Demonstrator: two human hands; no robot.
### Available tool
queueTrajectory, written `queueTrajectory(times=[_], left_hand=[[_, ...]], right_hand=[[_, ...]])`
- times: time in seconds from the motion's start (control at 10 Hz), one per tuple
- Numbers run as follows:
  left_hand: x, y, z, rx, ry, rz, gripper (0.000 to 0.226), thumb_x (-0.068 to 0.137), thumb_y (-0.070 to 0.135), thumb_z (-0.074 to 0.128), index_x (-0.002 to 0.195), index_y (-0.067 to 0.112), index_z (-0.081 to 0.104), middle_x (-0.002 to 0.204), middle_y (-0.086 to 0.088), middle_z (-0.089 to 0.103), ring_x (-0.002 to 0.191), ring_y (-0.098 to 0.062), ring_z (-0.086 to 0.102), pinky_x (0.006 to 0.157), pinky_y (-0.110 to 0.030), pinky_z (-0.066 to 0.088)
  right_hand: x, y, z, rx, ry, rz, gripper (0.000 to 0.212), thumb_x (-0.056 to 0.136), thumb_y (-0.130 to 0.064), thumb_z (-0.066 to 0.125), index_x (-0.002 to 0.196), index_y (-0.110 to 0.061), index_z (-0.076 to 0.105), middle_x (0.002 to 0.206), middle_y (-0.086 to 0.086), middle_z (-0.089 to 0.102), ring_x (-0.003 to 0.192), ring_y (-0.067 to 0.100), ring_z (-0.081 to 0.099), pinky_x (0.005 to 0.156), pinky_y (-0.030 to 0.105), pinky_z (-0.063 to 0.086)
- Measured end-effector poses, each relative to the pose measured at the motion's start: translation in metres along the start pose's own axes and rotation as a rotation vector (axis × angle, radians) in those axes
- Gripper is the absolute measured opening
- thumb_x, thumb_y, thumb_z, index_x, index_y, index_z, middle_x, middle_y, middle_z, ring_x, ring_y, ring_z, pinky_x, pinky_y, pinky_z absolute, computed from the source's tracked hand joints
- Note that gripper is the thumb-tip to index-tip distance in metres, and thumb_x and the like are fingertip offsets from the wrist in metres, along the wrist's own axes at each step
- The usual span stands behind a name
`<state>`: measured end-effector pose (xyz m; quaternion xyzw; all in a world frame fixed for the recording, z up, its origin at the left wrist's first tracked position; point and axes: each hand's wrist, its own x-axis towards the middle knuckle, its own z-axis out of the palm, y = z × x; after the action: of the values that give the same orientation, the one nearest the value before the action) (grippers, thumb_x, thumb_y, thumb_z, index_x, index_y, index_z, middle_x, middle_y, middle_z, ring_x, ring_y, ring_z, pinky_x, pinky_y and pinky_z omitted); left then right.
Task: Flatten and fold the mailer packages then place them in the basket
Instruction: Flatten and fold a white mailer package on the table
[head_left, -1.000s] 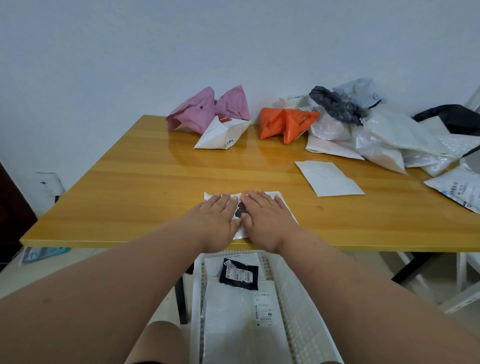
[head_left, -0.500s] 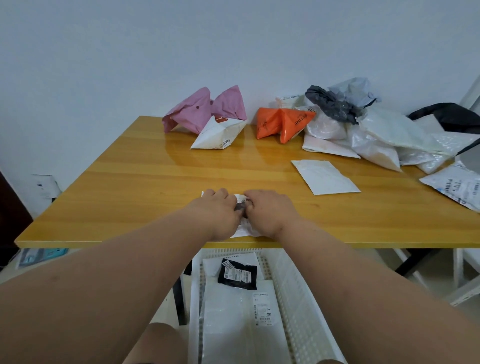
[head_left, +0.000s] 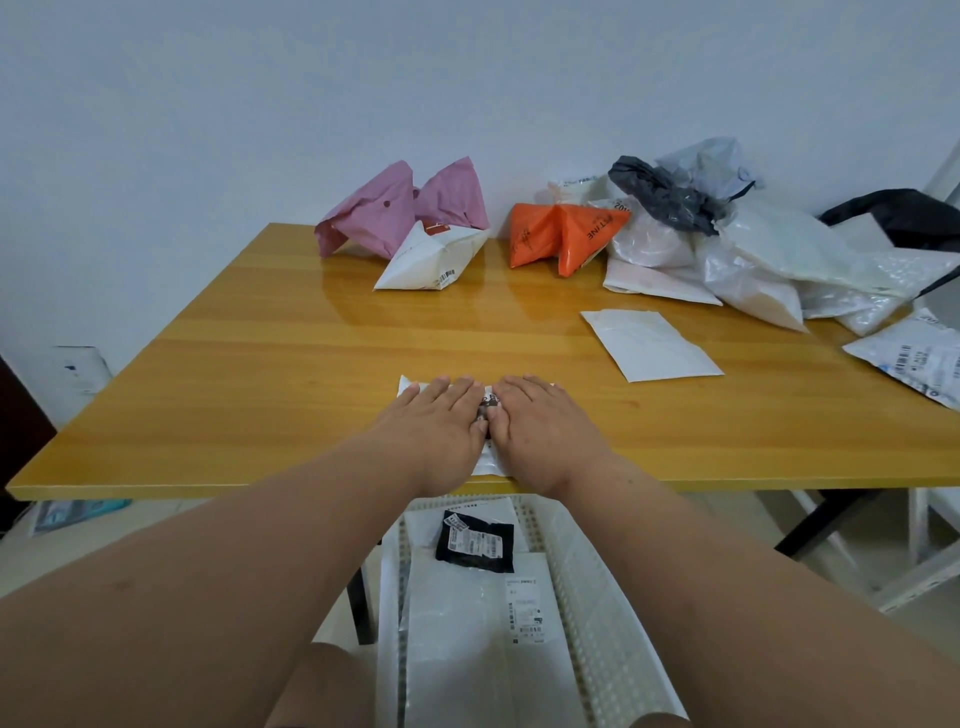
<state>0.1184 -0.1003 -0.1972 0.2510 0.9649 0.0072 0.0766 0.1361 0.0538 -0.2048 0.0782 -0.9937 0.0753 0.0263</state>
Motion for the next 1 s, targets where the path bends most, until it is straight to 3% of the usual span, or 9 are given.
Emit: queueTrajectory(times=[0.7, 1.0], left_hand=[[0.001, 0.0022, 0.001, -0.018, 0.003, -0.031, 0.057, 0.105, 0.041, 0.008, 0.157, 0.022, -0.004, 0.164, 0.004, -0.008, 0.151, -0.019, -0.009, 0.122, -0.041, -0.002], [-0.0011, 0.0054, 0.0018, 0.001, 0.01, -0.094, 0.057, 0.103, 0.045, 0.004, 0.156, 0.028, -0.007, 0.164, 0.009, -0.01, 0.149, -0.037, -0.013, 0.121, -0.048, -0.006]], right_hand=[[-0.0019, -0.0012, 0.0003, -0.008, 0.041, -0.011, 0.047, 0.105, -0.033, 0.023, 0.143, -0.012, 0.041, 0.151, 0.006, 0.04, 0.141, 0.023, 0.031, 0.119, 0.043, 0.018], [-0.0024, -0.0023, 0.0009, -0.017, 0.049, -0.01, 0.047, 0.104, -0.033, 0.024, 0.143, -0.012, 0.042, 0.151, 0.005, 0.041, 0.141, 0.023, 0.031, 0.119, 0.043, 0.019]])
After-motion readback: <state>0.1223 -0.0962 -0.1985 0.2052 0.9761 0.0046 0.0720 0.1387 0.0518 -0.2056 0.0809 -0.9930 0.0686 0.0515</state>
